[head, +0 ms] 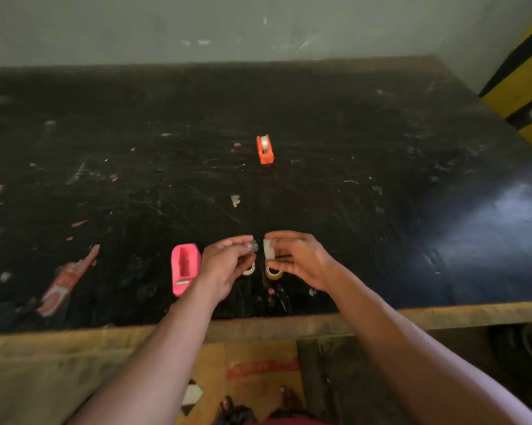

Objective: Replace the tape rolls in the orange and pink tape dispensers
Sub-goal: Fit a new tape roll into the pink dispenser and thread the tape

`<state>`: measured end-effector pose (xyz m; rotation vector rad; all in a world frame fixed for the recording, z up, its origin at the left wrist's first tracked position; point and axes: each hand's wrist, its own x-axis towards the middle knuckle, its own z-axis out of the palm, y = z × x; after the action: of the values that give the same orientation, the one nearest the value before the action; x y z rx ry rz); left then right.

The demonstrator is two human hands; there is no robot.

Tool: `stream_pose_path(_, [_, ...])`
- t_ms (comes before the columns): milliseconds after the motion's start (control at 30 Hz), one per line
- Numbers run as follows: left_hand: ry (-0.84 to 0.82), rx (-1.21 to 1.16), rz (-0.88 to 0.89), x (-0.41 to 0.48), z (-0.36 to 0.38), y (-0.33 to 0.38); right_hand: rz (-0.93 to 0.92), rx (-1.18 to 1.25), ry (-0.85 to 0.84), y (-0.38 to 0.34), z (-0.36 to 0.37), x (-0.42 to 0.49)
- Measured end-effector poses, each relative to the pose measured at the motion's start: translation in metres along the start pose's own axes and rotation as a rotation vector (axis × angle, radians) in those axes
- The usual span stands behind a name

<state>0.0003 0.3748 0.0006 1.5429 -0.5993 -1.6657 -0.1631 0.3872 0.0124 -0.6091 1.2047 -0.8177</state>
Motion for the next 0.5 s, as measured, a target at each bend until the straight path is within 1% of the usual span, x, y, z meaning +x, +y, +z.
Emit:
stream_pose_path(167, [0.036,-0.027,-0.002,-0.013,-0.028,0.001,0.017,-0.049,-0.097,0.007,0.028,0.001])
stream_pose_path(367, [0.035,-0.032,0.01,-0.023,-0.059,0.013,-0.037,-0.166,-0.133,0.003,0.064,0.004])
stream_pose_path(500, [-0.008,-0.009,0.006,-0.023,-0.088,0.03,-0.041,-0.198,-0.161,-0.001,0.089,0.006])
